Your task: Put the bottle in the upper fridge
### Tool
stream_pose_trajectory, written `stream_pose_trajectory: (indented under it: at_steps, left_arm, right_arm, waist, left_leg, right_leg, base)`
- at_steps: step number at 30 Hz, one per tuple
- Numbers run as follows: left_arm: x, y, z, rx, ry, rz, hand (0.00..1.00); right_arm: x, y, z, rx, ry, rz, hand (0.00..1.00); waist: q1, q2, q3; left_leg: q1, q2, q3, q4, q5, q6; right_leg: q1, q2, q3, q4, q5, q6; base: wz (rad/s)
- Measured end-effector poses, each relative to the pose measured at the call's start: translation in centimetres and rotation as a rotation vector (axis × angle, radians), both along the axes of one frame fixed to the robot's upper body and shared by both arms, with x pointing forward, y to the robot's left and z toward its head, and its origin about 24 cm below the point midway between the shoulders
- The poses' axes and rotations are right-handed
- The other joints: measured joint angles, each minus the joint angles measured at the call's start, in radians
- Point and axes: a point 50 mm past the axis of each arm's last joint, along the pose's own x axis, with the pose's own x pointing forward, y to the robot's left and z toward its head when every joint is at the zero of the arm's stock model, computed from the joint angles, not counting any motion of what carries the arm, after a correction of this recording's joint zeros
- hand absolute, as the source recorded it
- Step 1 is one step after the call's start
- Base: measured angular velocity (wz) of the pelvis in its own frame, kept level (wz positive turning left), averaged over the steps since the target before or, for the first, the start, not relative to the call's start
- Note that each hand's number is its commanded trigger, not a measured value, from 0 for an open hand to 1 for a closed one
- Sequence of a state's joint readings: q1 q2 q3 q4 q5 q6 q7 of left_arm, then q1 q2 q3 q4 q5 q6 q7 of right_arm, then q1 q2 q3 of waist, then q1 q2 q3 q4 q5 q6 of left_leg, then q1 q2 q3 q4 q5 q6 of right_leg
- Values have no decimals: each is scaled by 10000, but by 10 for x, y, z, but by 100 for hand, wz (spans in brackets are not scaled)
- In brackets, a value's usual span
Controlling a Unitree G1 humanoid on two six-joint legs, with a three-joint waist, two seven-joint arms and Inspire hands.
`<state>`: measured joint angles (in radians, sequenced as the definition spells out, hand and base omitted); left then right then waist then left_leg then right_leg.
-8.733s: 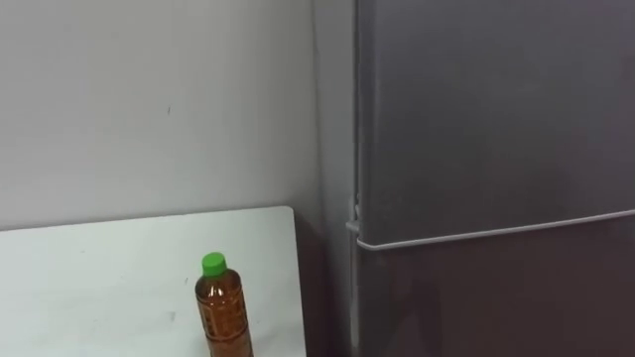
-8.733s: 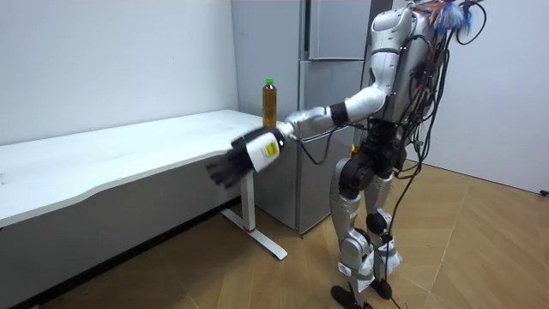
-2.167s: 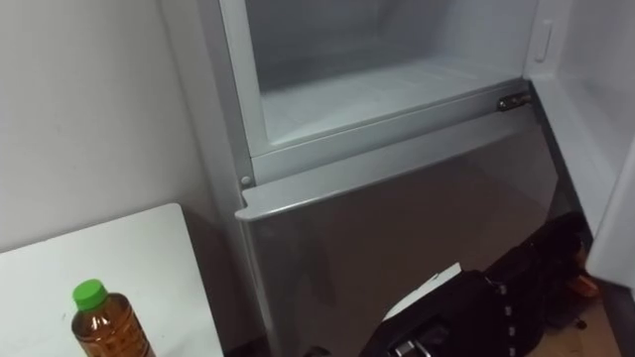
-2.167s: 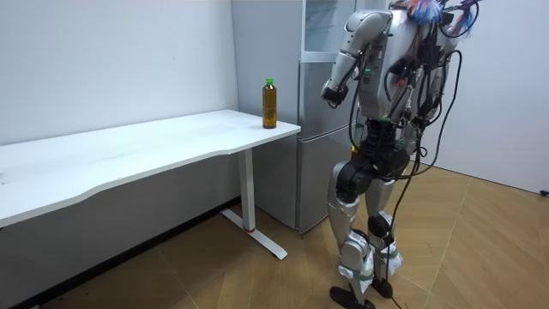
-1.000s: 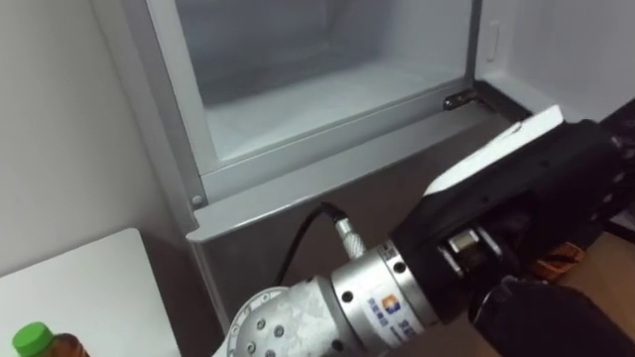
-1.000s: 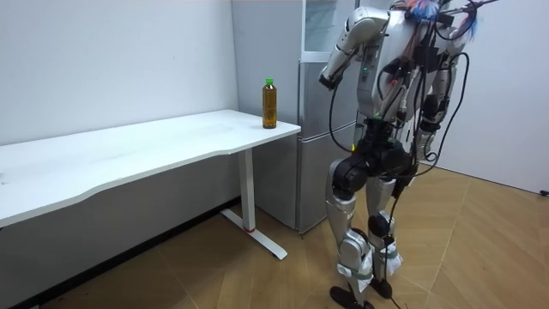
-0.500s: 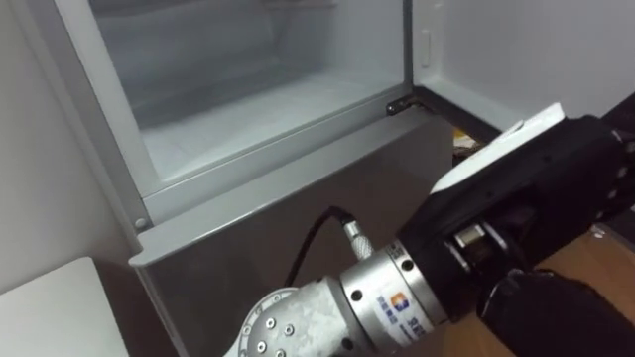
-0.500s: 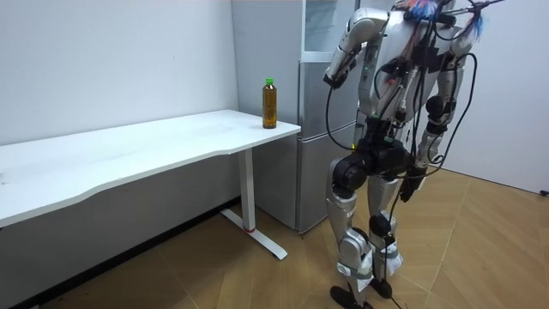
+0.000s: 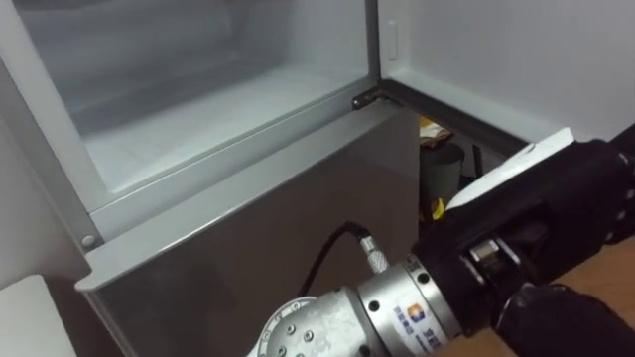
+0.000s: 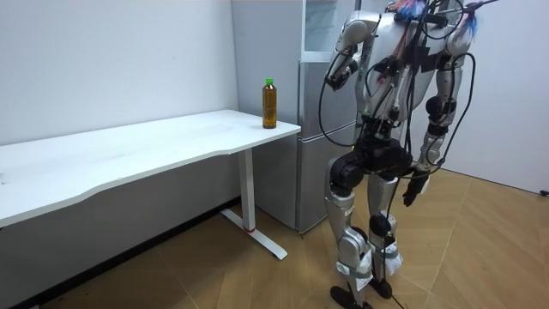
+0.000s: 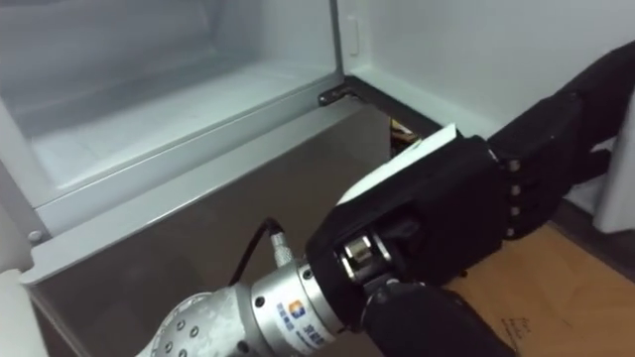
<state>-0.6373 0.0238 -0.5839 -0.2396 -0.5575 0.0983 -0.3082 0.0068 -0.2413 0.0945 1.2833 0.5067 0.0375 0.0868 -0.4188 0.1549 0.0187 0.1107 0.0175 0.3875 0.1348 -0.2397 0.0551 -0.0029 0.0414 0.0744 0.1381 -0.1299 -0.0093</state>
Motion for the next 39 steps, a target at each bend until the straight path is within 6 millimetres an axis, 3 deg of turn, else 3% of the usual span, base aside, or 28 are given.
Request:
stream_pose_trajectory:
  at_steps: [8,14,18,20,22,28,32,35,39]
  left_arm:
    - [7,-1,-2,-290,258,303,0]
    - [10,1,-3,-406,317,527,0]
    - [14,7,-3,-355,306,801,0]
    - [16,9,-4,-310,291,891,0]
    - [16,11,-4,-216,212,931,0]
    - [19,23,2,-360,-83,1316,0]
    - [15,37,10,-574,-629,1779,0]
    - [15,49,11,-675,-856,2278,0]
    - [13,65,1,-701,-809,3382,0]
  right_arm:
    - [-8,-4,0,-109,276,-62,0]
    - [-21,-7,-2,-250,778,-222,0]
    - [-18,-6,-1,-232,697,-195,0]
    - [-14,-3,-2,-160,573,-163,0]
    - [-11,1,-3,-81,495,-75,0]
    - [0,3,-2,-2,202,-74,0]
    - [2,10,-3,205,136,-25,0]
    - [2,14,-4,373,119,3,0]
    - [4,14,-4,233,-44,263,0]
  waist:
    - [-475,30,-14]
    - [-439,15,-3]
    - [-372,-9,14]
    - [-328,-81,65]
    - [-55,-139,106]
    - [573,-193,87]
    - [1180,-461,8]
    - [1445,-647,-57]
    - [1867,-672,-96]
  left_leg:
    - [-121,84,277,53,-15,-63]
    - [-143,99,228,140,-7,-73]
    - [-186,99,184,190,-7,-73]
    - [-195,97,177,244,-7,-72]
    - [-236,109,161,304,-6,-71]
    - [-568,7,-468,350,138,19]
    - [-630,-5,-736,364,277,-40]
    - [-619,7,-923,378,305,-83]
    - [-615,22,-998,422,324,-112]
  right_leg:
    - [-146,91,111,-5,51,-68]
    - [-124,52,48,14,47,-75]
    - [-151,20,-55,103,30,-76]
    - [-135,-16,-173,162,10,-75]
    - [-147,-21,-209,195,15,-78]
    - [-286,-215,-893,351,-13,-83]
    - [-232,-245,-1147,323,-39,-151]
    - [-122,-246,-1344,284,-69,-210]
    - [64,-330,-1887,285,-90,-238]
  base:
    - [-6]
    - [1]
    - [5]
    - [17]
    - [12]
    - [33]
    - [22]
    - [20]
    - [15]
